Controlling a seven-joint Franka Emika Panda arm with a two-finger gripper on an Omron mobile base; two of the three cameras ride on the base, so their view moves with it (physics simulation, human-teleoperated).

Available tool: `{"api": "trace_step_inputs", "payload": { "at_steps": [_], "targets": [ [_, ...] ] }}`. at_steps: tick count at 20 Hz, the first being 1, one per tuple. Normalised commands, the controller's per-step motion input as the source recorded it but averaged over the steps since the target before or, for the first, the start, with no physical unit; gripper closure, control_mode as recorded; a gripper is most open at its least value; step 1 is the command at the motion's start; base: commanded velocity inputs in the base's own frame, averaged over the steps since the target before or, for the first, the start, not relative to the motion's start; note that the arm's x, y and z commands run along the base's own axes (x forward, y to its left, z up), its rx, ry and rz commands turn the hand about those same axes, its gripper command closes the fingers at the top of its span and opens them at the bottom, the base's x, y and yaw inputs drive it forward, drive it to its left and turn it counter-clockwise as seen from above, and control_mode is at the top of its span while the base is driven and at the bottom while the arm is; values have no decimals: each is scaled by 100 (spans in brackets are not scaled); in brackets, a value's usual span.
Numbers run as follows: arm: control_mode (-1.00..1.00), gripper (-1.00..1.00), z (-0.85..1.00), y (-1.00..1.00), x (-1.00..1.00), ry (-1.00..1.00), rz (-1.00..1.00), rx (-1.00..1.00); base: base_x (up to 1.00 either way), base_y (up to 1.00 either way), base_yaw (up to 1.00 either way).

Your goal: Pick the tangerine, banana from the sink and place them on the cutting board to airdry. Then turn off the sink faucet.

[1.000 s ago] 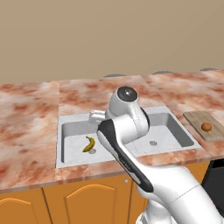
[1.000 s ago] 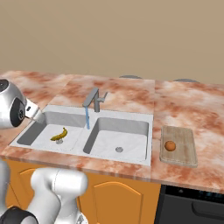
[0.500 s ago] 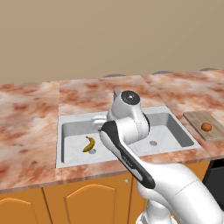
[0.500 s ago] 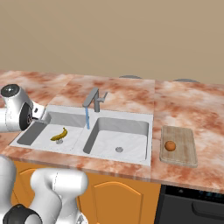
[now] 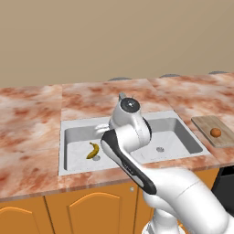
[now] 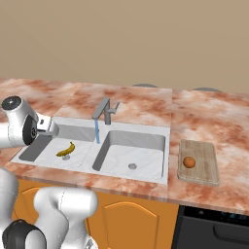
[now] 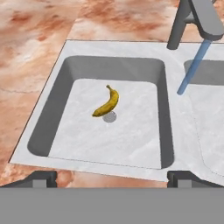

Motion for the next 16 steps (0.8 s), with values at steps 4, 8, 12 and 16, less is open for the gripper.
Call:
{"api": "trace_step_inputs", "payload": {
  "at_steps": [4,8,12,16],
  "targets": [
    [-100,-100,-28,1,27,0,7,-2,0,0,0],
    [-100,-100,-26,2,25,0,4,-3,0,0,0],
    [-100,-100,-21,8,21,0,0,-5,0,0,0],
    [-100,-100,-13,14,19,0,0,-5,0,0,0]
  ]
}}
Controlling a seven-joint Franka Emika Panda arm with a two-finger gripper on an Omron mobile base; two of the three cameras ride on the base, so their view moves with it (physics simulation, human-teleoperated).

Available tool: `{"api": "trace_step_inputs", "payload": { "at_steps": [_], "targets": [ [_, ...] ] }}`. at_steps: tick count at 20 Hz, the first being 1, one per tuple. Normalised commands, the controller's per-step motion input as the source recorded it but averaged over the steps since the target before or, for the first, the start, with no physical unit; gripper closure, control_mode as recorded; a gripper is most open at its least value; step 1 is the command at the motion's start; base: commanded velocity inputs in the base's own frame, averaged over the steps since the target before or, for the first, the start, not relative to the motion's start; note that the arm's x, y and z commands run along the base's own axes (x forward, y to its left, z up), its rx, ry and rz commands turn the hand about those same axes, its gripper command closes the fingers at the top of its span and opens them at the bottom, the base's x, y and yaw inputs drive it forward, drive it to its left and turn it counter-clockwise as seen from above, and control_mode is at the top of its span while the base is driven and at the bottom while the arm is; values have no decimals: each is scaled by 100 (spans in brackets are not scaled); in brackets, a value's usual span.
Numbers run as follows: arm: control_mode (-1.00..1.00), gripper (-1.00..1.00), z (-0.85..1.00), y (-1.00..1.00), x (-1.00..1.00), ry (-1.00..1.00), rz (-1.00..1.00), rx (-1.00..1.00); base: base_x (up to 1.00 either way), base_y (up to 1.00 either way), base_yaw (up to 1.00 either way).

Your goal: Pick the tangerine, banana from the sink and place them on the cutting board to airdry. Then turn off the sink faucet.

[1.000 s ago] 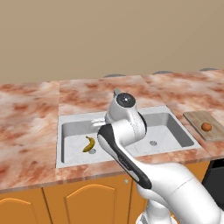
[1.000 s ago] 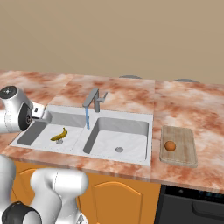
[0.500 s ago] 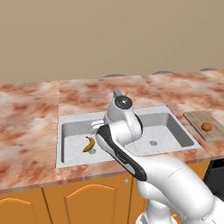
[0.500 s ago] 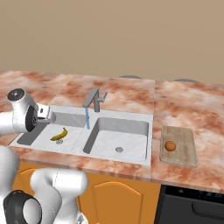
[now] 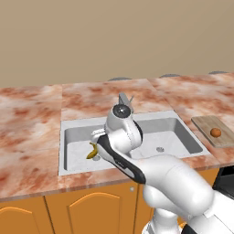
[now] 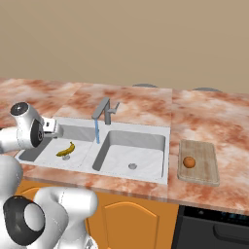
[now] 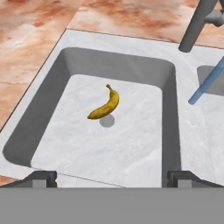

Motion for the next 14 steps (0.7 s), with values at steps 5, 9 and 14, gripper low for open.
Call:
{"api": "trace_step_inputs", "payload": {
  "at_steps": [5,9,14],
  "targets": [
    [-100,-100,-20,4,17,0,0,-2,0,0,0],
    [-100,-100,-23,5,22,0,0,0,0,0,0],
    [-100,-100,-22,6,17,0,0,0,0,0,0]
  ]
}}
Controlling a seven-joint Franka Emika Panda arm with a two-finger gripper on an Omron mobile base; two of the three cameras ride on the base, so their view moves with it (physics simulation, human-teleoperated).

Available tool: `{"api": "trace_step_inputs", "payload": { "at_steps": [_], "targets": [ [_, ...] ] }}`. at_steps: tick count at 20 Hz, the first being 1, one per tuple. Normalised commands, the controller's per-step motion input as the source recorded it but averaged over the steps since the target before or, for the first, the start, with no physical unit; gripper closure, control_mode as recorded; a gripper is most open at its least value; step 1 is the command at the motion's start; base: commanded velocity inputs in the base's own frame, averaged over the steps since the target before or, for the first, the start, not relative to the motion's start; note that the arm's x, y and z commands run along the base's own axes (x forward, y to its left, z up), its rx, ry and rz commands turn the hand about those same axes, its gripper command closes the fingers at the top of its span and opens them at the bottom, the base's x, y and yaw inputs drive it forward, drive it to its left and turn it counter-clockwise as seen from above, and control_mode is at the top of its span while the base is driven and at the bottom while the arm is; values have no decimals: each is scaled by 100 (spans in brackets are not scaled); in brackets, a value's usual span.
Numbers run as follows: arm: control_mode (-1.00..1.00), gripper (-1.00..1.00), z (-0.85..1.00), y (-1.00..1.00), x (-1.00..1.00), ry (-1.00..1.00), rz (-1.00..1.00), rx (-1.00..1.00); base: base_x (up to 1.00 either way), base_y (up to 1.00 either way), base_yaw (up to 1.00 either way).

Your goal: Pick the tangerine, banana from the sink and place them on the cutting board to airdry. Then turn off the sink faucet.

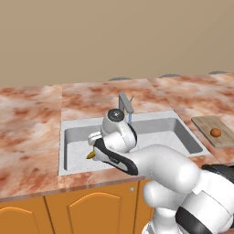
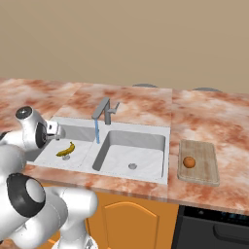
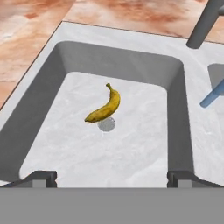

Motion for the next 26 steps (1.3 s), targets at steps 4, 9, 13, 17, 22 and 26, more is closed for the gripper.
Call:
{"api": "trace_step_inputs", "payload": {
  "at_steps": [4,9,13,17,22,26],
  "targets": [
    [-100,-100,-19,2,18,0,0,0,0,0,0],
    [-100,-100,-15,0,16,-1,0,0,0,0,0],
    [-100,-100,-11,5,19,-6,-2,0,0,0,0],
    [-100,-100,-11,4,16,-2,-5,0,0,0,0],
    [-100,-100,-12,5,16,-2,-5,2,0,0,0],
    [-100,-100,-4,13,18,-3,-10,7,0,0,0]
  ]
}}
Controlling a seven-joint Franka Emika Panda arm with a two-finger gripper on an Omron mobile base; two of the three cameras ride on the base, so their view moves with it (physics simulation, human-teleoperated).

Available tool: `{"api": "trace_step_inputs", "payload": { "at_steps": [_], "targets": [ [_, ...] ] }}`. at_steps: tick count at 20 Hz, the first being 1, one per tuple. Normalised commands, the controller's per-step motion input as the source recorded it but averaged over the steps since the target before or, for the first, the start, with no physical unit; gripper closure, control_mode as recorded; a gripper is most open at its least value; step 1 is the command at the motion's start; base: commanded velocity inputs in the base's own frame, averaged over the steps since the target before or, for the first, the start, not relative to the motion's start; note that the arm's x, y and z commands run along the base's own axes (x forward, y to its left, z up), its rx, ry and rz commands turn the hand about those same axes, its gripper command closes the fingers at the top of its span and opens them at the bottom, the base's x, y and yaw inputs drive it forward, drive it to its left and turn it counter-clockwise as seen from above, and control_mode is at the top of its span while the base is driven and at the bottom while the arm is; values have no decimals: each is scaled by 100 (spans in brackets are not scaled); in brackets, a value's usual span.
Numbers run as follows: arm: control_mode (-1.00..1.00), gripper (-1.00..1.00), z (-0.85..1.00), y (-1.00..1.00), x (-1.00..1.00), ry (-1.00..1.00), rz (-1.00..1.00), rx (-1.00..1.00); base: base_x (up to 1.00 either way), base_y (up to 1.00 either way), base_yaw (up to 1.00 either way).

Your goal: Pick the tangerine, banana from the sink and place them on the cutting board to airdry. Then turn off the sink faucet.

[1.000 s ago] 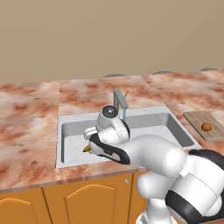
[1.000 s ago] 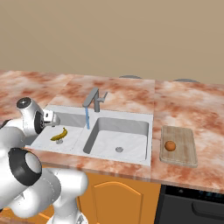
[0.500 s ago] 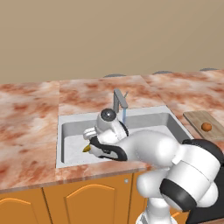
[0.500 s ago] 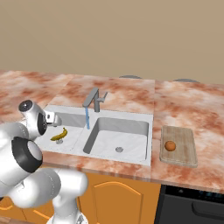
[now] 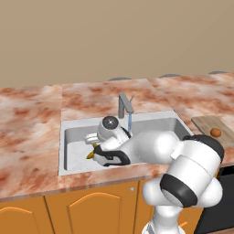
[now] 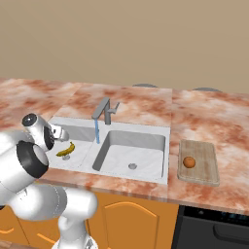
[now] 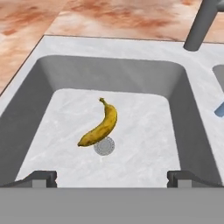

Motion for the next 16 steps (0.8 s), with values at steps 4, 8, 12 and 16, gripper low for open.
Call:
{"api": "trace_step_inputs", "payload": {
  "at_steps": [4,8,12,16],
  "targets": [
    [-100,-100,-13,7,15,0,-8,8,0,0,0],
    [-100,-100,-20,0,13,1,-7,6,0,0,0],
    [-100,-100,-20,0,14,2,-8,2,0,0,0],
    [-100,-100,-20,4,18,1,-6,2,0,0,0]
  ]
}}
